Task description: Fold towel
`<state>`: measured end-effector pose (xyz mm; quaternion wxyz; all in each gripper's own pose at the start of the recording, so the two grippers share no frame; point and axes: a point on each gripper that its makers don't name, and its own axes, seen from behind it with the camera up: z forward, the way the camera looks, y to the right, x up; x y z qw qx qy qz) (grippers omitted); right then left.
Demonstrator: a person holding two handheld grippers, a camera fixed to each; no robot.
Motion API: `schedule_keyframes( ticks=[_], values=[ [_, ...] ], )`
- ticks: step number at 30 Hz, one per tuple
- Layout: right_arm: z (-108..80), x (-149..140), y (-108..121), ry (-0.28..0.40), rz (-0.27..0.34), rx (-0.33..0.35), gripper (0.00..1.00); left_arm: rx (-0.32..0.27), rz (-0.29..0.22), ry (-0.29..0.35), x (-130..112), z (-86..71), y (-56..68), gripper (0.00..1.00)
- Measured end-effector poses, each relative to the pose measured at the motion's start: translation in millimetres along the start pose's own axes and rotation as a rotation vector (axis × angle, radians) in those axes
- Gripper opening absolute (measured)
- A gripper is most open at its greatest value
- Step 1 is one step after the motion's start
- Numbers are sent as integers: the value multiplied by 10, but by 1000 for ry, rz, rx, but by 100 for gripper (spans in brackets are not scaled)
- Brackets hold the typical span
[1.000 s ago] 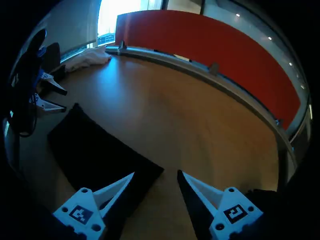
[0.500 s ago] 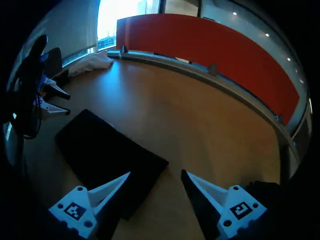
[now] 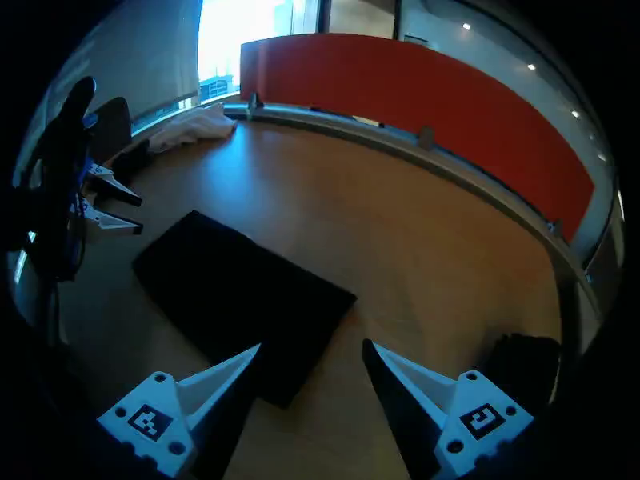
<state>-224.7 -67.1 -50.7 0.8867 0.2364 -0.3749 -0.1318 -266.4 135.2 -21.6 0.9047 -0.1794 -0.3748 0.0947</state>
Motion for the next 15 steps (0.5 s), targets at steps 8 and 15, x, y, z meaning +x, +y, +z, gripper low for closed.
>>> schedule_keyframes(
  ticks=[8,15],
  values=[
    [-98,-95,-63,-2,-10,5,88,6,-10,-2,-118,-113,25,93],
    [-112,-110,-96,-2,-23,16,88,21,-26,8,-153,-220,-5,93]
  ],
)
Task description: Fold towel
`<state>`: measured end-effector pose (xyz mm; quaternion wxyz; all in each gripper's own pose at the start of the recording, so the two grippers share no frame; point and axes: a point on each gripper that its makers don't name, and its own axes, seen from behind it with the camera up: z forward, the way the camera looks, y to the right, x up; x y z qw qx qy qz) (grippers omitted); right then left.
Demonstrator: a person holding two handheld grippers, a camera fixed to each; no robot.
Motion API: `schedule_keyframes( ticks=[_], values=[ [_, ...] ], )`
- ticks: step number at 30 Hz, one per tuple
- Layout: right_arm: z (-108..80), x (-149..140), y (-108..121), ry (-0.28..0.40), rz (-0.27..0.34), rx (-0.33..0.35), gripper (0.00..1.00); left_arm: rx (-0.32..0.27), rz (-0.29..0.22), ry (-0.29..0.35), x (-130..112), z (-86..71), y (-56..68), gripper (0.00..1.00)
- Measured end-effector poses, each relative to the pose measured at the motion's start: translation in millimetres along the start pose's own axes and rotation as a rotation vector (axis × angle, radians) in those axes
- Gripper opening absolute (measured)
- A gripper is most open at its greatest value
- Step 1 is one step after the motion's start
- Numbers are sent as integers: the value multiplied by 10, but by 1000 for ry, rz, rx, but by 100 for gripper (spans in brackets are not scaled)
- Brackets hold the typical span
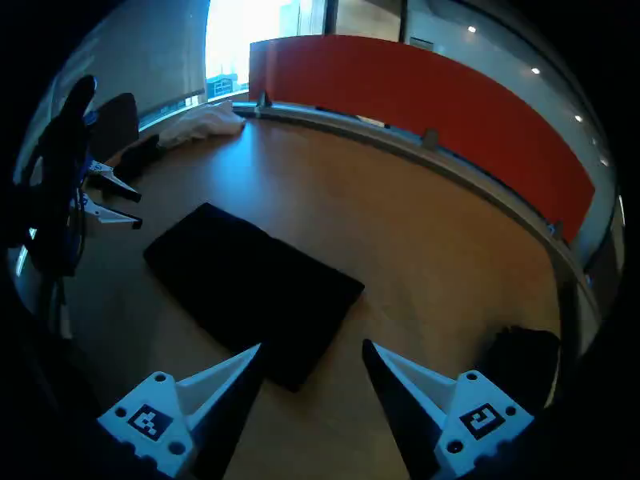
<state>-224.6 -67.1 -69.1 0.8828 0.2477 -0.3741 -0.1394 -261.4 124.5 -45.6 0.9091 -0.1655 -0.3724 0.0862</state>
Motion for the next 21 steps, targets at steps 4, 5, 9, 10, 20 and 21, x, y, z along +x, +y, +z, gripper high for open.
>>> schedule_keyframes(
  ticks=[4,5,9,10,20,21],
  values=[
    [18,-30,-49,-8,-17,18,88,17,-19,4,-66,-92,-38,93],
    [25,-38,-61,-10,-22,23,88,20,-25,5,-84,-116,-47,93],
    [55,-50,-113,-15,-43,40,88,36,-51,8,-157,-210,-95,93],
    [61,-52,-126,-16,-49,44,88,39,-57,8,-175,-229,-107,93],
    [132,-112,-181,-30,-85,70,88,70,-108,15,-300,-401,-209,93],
    [142,-128,-185,-32,-88,72,88,73,-114,15,-313,-417,-216,93]
  ],
)
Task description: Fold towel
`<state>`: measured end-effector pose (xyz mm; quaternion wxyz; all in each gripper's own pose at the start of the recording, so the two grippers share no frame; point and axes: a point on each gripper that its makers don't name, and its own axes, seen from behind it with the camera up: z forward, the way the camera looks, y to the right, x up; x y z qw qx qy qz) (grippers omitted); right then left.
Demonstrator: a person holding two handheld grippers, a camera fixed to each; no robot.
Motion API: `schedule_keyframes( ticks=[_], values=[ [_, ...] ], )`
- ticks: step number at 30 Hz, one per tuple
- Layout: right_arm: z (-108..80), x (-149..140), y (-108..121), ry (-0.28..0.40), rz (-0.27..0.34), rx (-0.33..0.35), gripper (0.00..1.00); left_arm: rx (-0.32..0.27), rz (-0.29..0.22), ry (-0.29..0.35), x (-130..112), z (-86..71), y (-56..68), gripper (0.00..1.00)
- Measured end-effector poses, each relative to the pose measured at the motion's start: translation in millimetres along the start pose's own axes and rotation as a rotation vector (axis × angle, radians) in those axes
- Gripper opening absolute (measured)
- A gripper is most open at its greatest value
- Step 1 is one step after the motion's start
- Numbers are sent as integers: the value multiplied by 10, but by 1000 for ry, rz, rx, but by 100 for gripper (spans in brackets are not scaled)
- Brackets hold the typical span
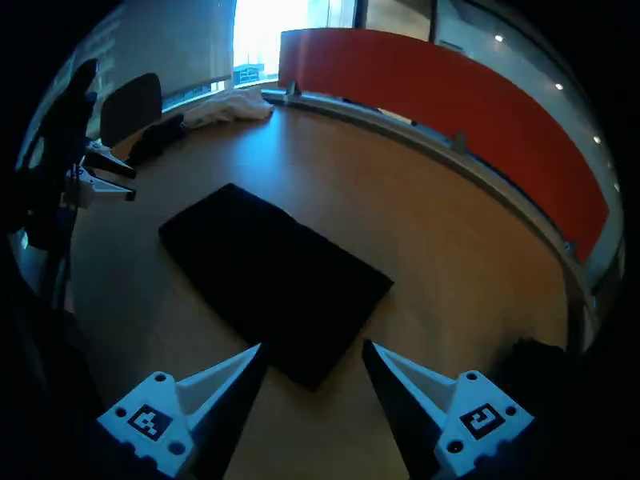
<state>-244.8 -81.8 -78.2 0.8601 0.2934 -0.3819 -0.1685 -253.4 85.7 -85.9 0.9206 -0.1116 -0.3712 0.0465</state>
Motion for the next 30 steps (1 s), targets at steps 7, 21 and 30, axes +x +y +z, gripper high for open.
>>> schedule_keyframes(
  ticks=[7,21,30],
  values=[
    [101,-256,-40,-52,-15,21,88,18,-32,-5,-97,-89,-62,93],
    [173,-456,-8,-113,-38,40,70,33,-53,-15,-191,-153,-143,93],
    [199,-468,-30,-131,-23,65,39,32,-57,-18,-204,-152,-146,93]
  ],
)
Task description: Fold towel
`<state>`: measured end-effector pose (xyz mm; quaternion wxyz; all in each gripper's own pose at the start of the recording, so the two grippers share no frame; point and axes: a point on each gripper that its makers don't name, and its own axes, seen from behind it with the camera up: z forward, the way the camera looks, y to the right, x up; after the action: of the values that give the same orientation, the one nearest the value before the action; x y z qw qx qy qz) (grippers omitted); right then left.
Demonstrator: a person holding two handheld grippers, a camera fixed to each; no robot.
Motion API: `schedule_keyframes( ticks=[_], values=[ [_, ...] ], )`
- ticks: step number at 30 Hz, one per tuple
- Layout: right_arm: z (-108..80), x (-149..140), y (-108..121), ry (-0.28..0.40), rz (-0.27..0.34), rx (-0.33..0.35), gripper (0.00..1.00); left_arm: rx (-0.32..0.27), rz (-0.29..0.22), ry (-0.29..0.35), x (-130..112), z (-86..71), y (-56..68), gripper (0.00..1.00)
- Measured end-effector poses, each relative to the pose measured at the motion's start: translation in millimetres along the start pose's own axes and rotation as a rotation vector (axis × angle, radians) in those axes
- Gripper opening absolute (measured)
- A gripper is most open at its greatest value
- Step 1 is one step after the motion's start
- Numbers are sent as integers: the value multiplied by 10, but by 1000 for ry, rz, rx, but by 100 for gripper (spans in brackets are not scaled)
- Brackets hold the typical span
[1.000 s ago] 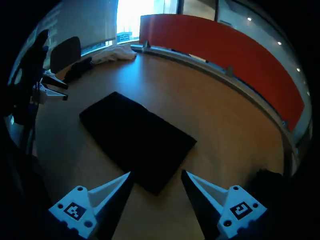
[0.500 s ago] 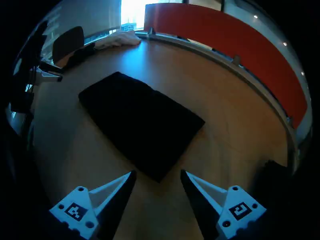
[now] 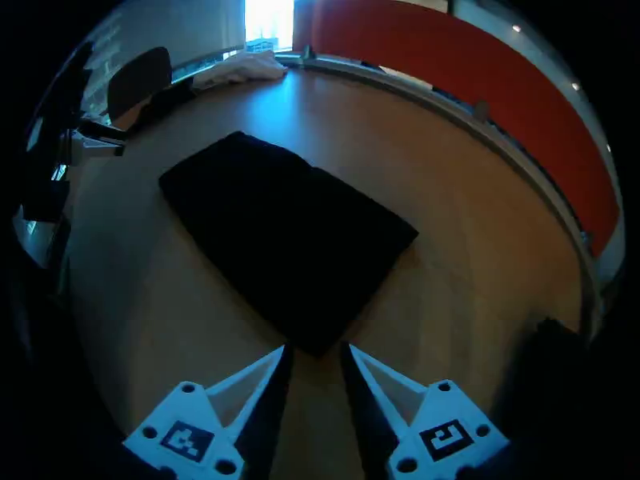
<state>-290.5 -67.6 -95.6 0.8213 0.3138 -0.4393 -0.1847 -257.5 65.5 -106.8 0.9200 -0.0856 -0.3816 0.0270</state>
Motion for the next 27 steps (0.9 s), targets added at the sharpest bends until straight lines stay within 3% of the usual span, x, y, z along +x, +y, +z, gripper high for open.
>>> schedule_keyframes(
  ticks=[7,15,27],
  values=[
    [-4,-10,-10,-4,11,7,29,1,0,-6,-31,13,-1,93],
    [4,4,-35,4,21,8,7,4,2,-5,-22,19,-22,93],
    [-141,224,-60,58,40,-2,5,6,11,-6,-1,29,-41,93]
  ],
)
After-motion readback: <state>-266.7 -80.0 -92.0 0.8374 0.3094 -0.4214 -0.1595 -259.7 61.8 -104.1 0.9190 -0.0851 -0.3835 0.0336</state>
